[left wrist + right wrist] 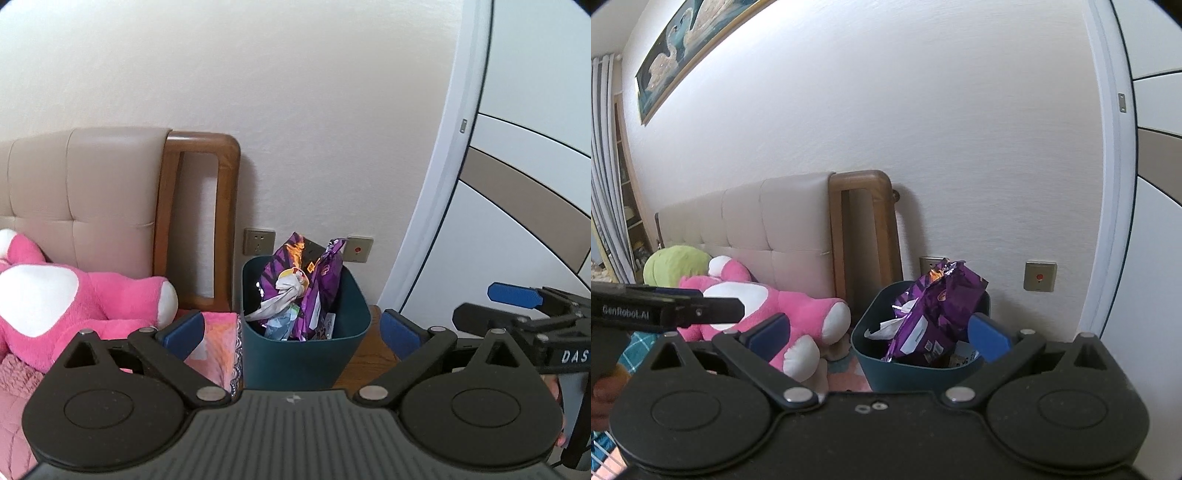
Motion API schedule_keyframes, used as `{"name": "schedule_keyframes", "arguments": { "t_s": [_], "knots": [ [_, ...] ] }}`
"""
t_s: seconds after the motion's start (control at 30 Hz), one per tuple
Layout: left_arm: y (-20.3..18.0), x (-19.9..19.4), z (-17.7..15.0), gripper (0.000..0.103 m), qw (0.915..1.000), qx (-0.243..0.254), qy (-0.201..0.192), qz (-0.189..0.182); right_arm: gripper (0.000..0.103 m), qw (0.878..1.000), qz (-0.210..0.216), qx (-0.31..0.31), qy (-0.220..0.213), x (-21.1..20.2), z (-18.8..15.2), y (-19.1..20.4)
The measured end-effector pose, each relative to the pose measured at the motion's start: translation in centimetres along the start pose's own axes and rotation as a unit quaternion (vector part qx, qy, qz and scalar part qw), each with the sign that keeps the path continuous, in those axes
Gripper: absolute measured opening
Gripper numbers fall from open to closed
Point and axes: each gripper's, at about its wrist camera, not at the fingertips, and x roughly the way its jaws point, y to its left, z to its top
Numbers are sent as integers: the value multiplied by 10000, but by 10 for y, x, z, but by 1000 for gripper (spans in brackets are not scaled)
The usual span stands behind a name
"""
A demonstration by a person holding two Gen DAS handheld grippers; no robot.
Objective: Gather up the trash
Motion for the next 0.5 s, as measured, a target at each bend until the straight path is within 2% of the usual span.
{"name": "schedule_keyframes", "arguments": {
  "t_s": [0.2,0.5],
  "knots": [
    [-9,-8,-1,102,9997,194,-161,-10,103,9999,-59,9,-103,-4,-1,3],
    [-15,-8,-3,102,9994,265,-201,-49,103,9997,-45,-134,-173,-5,4,11]
  ]
}}
